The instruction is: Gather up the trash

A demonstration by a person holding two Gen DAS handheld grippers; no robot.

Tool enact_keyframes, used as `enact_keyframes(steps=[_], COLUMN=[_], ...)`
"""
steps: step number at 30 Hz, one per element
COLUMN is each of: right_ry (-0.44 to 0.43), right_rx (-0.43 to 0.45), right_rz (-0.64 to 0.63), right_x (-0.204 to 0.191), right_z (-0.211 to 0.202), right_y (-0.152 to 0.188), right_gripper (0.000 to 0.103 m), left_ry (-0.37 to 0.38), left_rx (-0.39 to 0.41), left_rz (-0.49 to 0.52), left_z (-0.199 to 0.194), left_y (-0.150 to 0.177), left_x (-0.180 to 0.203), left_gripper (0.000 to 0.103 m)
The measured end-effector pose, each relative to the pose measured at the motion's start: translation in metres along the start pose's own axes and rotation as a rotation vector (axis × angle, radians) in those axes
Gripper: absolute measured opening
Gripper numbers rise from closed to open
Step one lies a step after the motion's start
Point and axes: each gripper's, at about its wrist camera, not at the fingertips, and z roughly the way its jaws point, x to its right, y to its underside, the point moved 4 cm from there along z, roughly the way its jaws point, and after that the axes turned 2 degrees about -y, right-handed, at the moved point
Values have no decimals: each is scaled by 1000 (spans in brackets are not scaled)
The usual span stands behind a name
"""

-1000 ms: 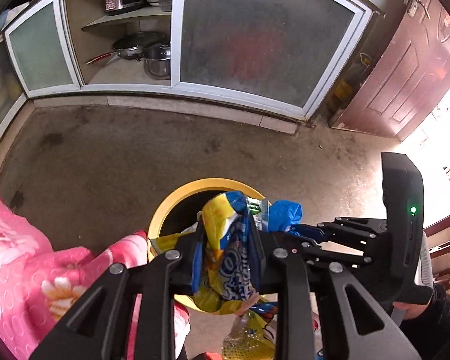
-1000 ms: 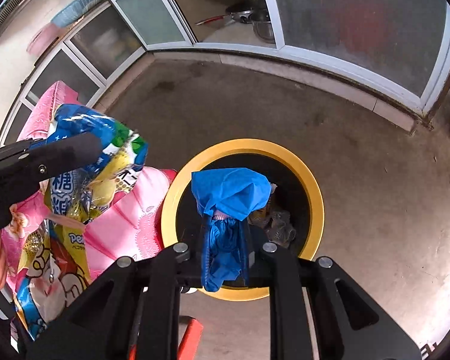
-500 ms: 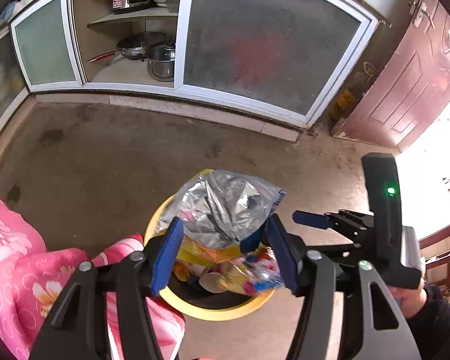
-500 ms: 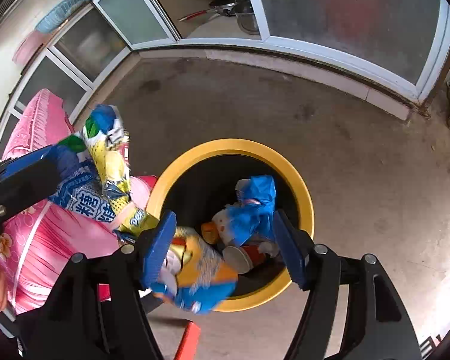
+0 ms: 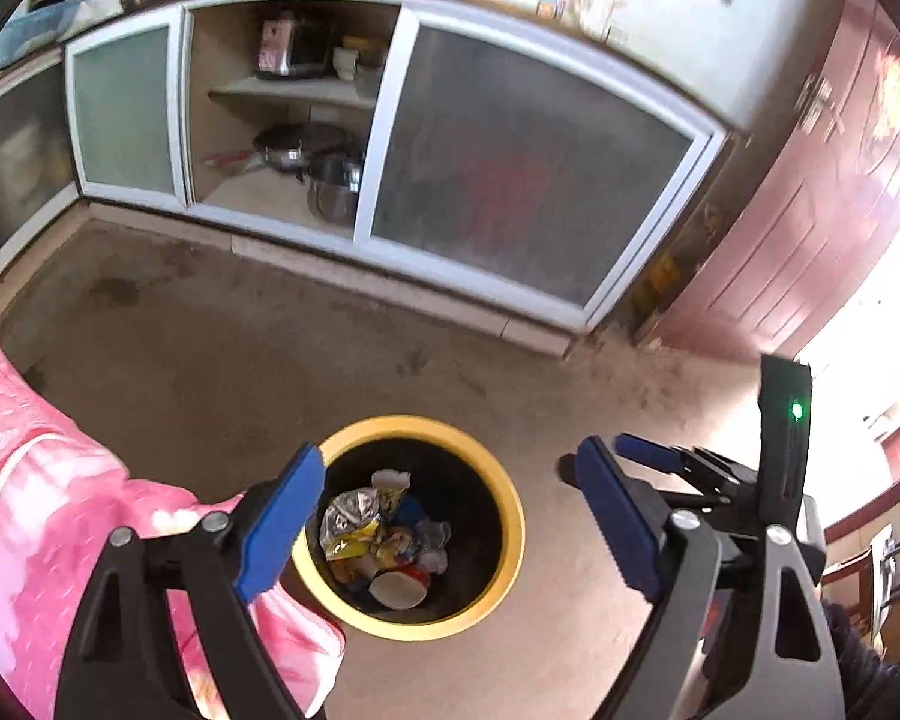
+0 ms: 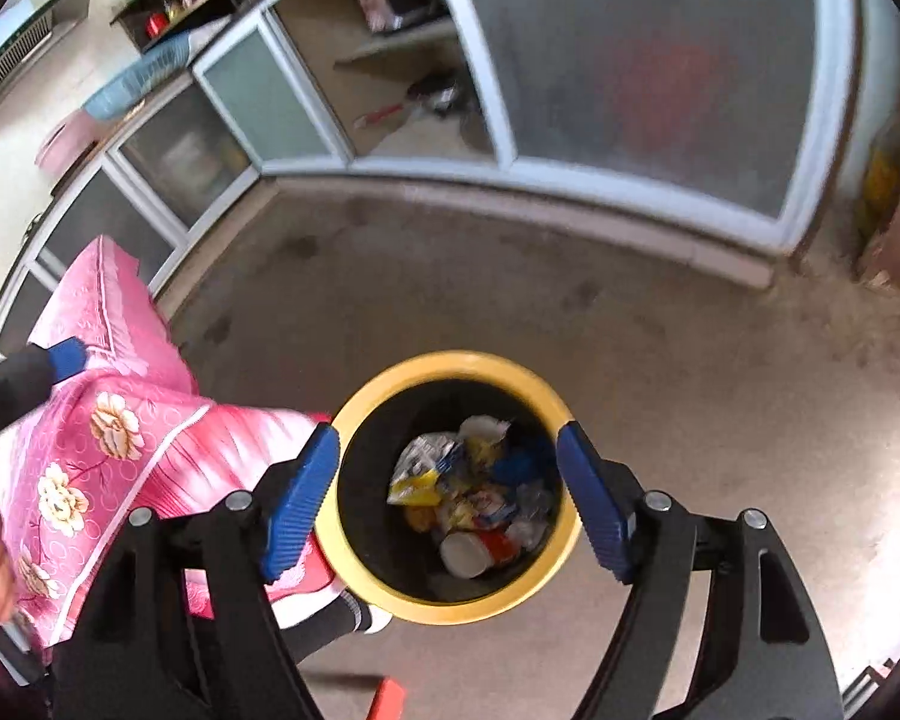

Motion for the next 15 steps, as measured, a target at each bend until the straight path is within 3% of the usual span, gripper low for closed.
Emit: enact_keyframes(steps=[4, 8, 11, 15], right_ry=[143, 246, 269, 262], right_rx=[168, 324, 411, 523], right_rz=[-77, -104, -95, -90], right_x=[-10, -22, -30, -50], right_z=[-51, -98, -129, -168], right_y=[8, 16, 20, 23], right_gripper=[90, 94, 95, 95], left_ry=[32, 32, 31, -32], left_rx=[99, 213, 344, 463], left_rz=[-34, -65, -110, -147], left_z=[-52, -111, -172, -244], left_y=[6, 21, 37, 60], left_x=[-4, -14, -28, -46], left_gripper=[87, 92, 95, 95])
